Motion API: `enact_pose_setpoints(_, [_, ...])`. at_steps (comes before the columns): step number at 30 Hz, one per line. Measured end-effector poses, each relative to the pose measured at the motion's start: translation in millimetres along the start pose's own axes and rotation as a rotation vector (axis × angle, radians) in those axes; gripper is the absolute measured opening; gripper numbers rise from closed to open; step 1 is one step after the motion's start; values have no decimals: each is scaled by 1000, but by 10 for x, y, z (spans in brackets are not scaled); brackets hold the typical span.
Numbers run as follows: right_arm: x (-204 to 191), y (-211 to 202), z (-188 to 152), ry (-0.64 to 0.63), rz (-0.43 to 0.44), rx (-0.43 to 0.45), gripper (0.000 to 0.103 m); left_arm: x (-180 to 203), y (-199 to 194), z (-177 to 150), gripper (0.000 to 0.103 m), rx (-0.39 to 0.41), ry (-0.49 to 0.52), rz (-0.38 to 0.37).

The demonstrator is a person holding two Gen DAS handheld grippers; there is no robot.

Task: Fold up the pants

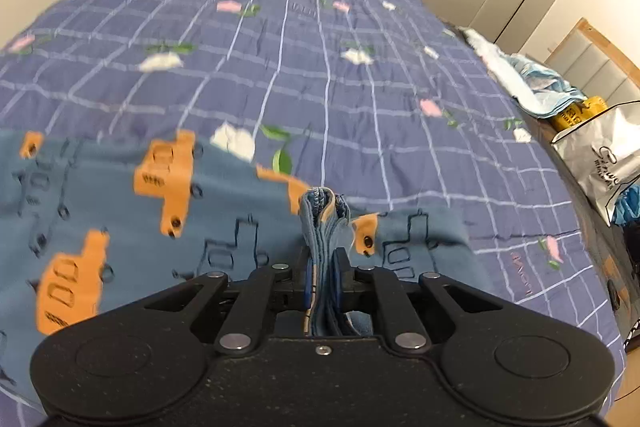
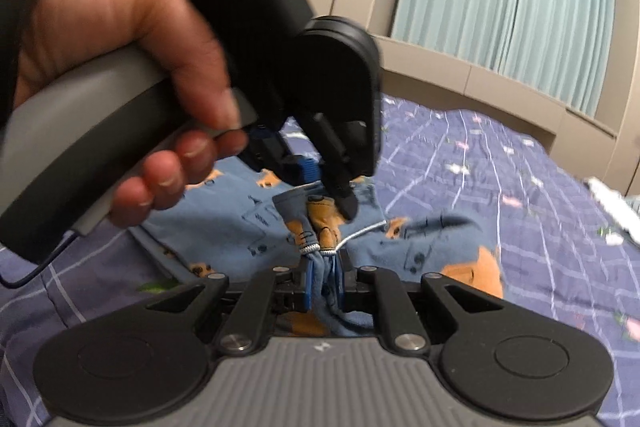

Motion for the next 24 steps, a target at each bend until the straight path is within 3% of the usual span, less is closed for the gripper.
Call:
enact_pose_setpoints(5, [-54,-82,281,-6,11,42,13,-109,-284,152,10,42,21,7])
enact_pose_setpoints(11, [-373,-2,540,-27,95,58,13,-534,-469,245,10,52,8,54])
enact_pose_setpoints(18, [-799,285,420,-79,195,-21,13,-1170,-275,72,16,-19,-115,79])
enact_pose_setpoints(22, [-889,347,287,-83,229,-59,16,-1266,-234,32,18,-14,-148,57])
enact_pose_setpoints(24, [-867,324,276,-71,235,-47,22,-1248,-236,36,30,-12,-139,54])
Point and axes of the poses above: each gripper's, at about its wrist camera, not at the fingertips, and y roughly the way its jaws point, x to its right, z to its top, the point moved 8 cm from there along y, roughly the way its jaws point, and after that the axes turned 9 degrees about -y, right-handed, at the moved point
